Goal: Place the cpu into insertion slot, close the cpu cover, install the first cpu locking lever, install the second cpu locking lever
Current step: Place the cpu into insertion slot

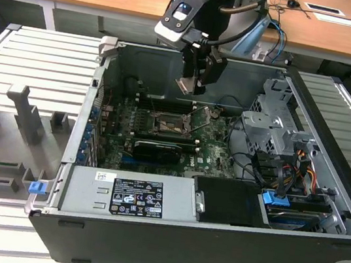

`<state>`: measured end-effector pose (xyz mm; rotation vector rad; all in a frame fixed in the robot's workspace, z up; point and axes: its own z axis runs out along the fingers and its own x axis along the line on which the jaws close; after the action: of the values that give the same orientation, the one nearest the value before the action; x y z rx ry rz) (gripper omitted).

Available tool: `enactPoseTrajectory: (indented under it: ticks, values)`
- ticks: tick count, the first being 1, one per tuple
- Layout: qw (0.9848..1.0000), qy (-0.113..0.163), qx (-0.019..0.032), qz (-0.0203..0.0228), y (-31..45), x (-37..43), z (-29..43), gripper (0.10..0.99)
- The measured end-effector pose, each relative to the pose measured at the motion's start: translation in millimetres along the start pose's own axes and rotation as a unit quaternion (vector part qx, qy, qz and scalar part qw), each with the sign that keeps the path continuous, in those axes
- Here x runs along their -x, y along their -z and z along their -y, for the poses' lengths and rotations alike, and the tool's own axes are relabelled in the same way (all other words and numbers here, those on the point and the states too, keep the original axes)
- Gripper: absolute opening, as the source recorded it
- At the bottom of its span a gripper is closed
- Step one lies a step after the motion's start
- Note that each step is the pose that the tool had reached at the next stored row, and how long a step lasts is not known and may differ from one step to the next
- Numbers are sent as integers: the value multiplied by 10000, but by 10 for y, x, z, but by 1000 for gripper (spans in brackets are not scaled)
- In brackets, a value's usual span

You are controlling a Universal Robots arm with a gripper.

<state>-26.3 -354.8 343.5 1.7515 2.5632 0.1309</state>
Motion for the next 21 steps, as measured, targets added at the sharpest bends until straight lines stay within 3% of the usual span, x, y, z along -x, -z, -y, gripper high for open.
enactPoseTrajectory:
  ticks: [9, 12, 15, 21]
  values:
    - [9996, -297, 6, 26, -19, 0, 1, 529]
    - [9985, -537, 7, 55, -37, 1, 3, 529]
    - [9965, -835, 12, 81, -55, 1, 5, 529]
    - [9945, -1040, 16, 100, -72, 1, 7, 529]
